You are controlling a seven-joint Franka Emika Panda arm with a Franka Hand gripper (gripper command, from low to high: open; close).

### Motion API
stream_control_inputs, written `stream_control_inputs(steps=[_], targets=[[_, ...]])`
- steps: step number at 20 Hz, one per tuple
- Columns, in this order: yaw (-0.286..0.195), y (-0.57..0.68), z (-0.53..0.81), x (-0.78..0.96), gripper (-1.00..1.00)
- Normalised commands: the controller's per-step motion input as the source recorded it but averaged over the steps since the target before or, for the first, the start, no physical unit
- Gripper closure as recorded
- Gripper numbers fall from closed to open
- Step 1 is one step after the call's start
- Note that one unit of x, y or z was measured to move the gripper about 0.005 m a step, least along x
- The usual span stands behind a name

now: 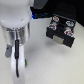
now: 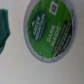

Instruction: Open the kcup holder, insert the kcup into the holder, and close the kcup holder

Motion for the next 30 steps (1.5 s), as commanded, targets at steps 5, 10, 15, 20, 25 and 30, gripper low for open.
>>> stream_control_inputs(steps=[5, 10, 15, 20, 25, 30], targets=[[0.000, 0.00, -0.09, 0.00, -1.00], [-0.080, -0.09, -0.05, 0.06, 1.00], [-0.081, -0.11, -0.03, 0.09, 1.00], [-0.074, -0.06, -0.01, 0.09, 1.00], [-0.074, -0.05, 0.01, 0.06, 1.00], [-0.061, -0.01, 0.11, 0.07, 1.00]])
